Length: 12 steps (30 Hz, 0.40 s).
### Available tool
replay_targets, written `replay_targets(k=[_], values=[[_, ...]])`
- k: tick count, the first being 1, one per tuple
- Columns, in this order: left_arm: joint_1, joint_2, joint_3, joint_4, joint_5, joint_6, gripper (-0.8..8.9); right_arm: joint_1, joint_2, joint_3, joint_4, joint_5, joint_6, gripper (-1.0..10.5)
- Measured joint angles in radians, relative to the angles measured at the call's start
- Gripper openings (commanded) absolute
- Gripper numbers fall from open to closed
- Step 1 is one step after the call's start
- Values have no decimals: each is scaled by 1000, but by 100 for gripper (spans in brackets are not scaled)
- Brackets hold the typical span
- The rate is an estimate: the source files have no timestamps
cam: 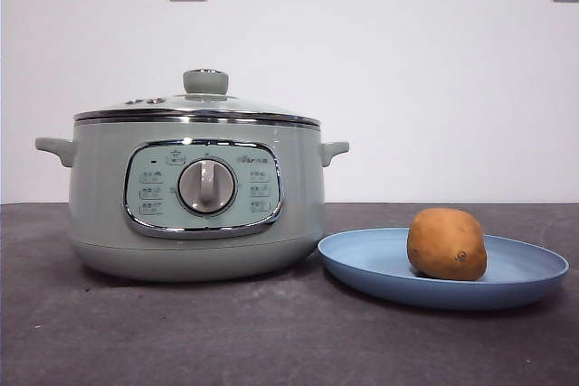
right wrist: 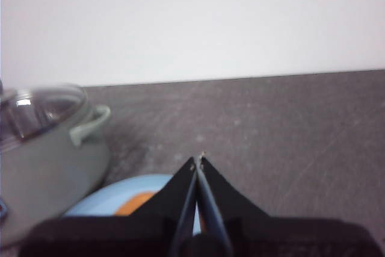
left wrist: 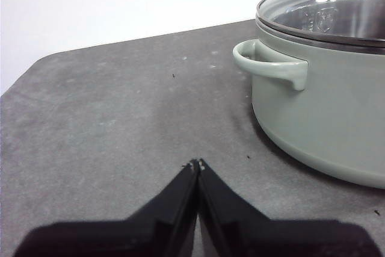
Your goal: Take the potato out from the steamer,put the potato on the plate,close the lid
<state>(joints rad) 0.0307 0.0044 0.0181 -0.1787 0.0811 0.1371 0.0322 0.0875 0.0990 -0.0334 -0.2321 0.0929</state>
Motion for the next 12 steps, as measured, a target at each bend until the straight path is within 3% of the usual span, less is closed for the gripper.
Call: replay_targets(k=[12], values=[[0, 0, 0, 0, 0, 0, -4, 0, -79, -82, -93, 0, -13, 1]])
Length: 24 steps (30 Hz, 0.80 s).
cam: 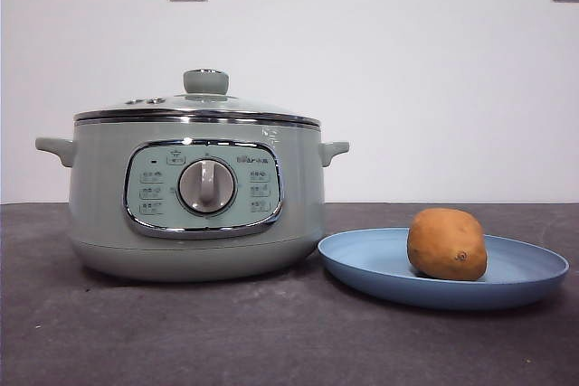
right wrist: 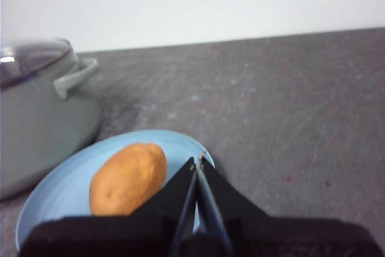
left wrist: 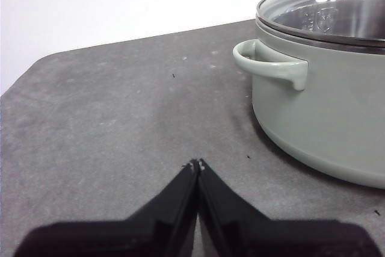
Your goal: Take the potato out from the steamer,put the potato on the plate,close the lid
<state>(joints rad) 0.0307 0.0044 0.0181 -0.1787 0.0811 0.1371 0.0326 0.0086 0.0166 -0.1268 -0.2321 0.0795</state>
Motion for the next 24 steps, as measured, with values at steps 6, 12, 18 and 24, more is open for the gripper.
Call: replay_targets(k=[6, 12, 18, 24], values=[[0, 0, 0, 0, 0, 0, -4, 0, -4, 1, -29, 0, -20, 1], [0, 0, 0, 0, 0, 0, -4, 0, -4, 1, -29, 0, -12, 1], [0, 0, 0, 0, 0, 0, -4, 0, -4, 1, -29, 0, -11, 1], [0, 0, 0, 0, 0, 0, -4, 0, -4, 1, -29, 0, -9, 1]])
